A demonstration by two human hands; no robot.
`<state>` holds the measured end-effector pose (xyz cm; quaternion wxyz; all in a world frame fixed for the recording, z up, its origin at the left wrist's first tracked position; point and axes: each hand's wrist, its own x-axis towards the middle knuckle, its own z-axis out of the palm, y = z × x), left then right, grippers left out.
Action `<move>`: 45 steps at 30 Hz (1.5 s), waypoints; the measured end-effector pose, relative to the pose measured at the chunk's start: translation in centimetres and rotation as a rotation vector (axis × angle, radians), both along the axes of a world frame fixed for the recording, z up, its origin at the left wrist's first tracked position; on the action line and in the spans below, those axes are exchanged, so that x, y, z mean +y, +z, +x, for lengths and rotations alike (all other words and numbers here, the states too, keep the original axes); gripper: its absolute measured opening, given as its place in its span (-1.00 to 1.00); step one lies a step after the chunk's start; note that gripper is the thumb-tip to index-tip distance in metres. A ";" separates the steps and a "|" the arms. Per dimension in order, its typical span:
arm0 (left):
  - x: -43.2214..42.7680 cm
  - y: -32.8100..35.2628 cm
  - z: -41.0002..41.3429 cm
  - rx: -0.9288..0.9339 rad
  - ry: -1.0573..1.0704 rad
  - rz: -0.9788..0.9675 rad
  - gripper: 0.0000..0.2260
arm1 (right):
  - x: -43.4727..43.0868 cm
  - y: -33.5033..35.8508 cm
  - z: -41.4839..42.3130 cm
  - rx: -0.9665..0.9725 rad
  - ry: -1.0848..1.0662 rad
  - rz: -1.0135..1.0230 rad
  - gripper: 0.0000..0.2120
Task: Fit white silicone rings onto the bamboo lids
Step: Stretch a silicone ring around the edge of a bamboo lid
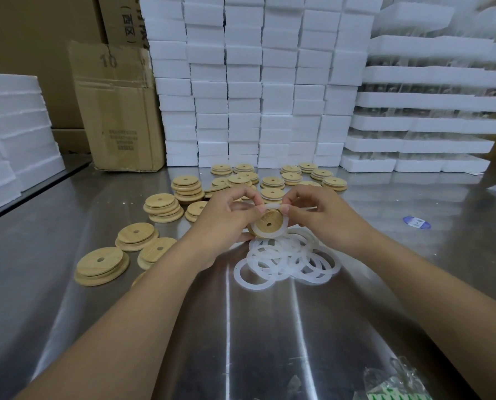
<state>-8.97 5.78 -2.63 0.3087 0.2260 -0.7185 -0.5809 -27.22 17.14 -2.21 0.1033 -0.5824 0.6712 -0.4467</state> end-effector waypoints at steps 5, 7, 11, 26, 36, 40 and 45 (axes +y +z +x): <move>0.1 0.0 -0.1 -0.002 0.007 -0.007 -0.93 | 0.1 0.0 0.0 -0.004 0.009 -0.002 -0.92; 0.0 -0.1 -0.1 0.002 0.009 -0.016 -0.92 | 0.1 0.1 0.0 -0.010 0.015 -0.005 -0.91; -0.3 -0.4 -0.2 0.010 0.033 -0.092 -0.85 | 0.1 0.1 0.0 0.004 0.011 -0.008 -0.92; -0.7 -0.6 -0.2 0.029 0.055 -0.121 -0.88 | 0.0 0.1 -0.1 0.009 -0.004 0.016 -0.92; -1.0 -0.8 -0.1 0.034 0.042 -0.118 -0.91 | 0.0 0.1 -0.4 -0.017 -0.012 0.034 -0.90; -1.2 -0.8 -0.1 0.024 0.086 -0.181 -0.84 | 0.2 0.1 -0.6 -0.066 -0.007 0.044 -0.87; -1.3 -1.0 -0.4 0.027 0.129 -0.197 -0.88 | 0.2 -0.2 -0.7 -0.105 0.002 0.053 -0.88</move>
